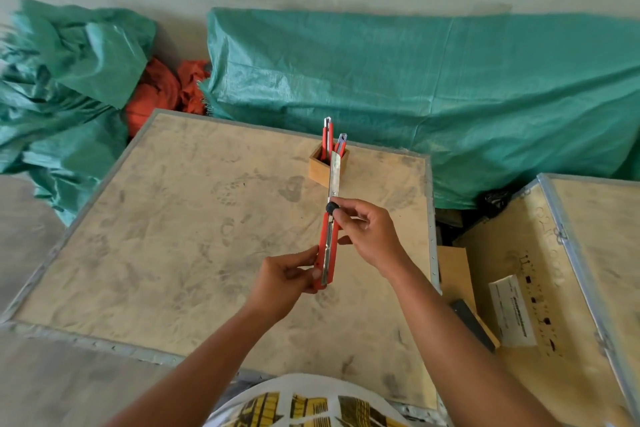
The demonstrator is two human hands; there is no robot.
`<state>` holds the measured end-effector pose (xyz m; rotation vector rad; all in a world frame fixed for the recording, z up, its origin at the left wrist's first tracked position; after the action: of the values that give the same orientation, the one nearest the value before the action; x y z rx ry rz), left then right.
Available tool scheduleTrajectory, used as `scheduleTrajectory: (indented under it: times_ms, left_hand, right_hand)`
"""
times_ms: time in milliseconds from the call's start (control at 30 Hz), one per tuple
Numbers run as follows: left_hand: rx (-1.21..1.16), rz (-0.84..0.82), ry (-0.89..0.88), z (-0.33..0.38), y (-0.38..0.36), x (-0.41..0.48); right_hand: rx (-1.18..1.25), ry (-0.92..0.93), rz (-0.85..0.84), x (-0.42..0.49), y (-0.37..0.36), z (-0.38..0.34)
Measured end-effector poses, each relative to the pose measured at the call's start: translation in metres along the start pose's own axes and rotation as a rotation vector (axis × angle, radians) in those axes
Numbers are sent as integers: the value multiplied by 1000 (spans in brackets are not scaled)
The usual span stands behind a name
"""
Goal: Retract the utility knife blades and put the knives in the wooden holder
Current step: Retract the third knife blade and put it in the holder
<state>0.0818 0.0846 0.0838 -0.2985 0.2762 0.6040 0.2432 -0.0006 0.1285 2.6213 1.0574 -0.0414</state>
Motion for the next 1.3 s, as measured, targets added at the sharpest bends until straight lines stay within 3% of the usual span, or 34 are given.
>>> scheduleTrajectory:
  times_ms: [200, 433, 633, 833, 1000, 1200, 1300]
  left_hand:
    - [-85, 41, -55, 15, 9, -7]
    - [-162, 24, -100, 30, 4, -5]
    - [-126, -24, -126, 42, -6, -11]
    - [-121, -5, -127, 48, -11, -13]
    - [-140, -6, -146, 54, -12, -13]
    - [-138, -28, -164, 59, -13, -15]
    - [-151, -21, -165, 61, -12, -14]
  right_hand:
    - [-116, 5, -100, -20, -3, -2]
    - [-229, 149, -184, -45, -11, -14]
    - [-313, 194, -167, -52, -1, -25]
    - [-400, 201, 1, -57, 5, -33]
    - [-352, 238, -64, -59, 6, -40]
    - [-376, 222, 63, -59, 8, -45]
    - [-345, 220, 13, -60, 7, -44]
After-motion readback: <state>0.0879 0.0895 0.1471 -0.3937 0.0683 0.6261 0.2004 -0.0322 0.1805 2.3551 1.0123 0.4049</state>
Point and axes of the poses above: each hand's wrist, its own x-axis towards the middle knuckle, its own y-axis out of the back of the hand, z = x × y, the point moved 8 cm from there along x, towards the middle knuckle, and after that the axes turned 7 degrees about -x, right-handed, at the moved point
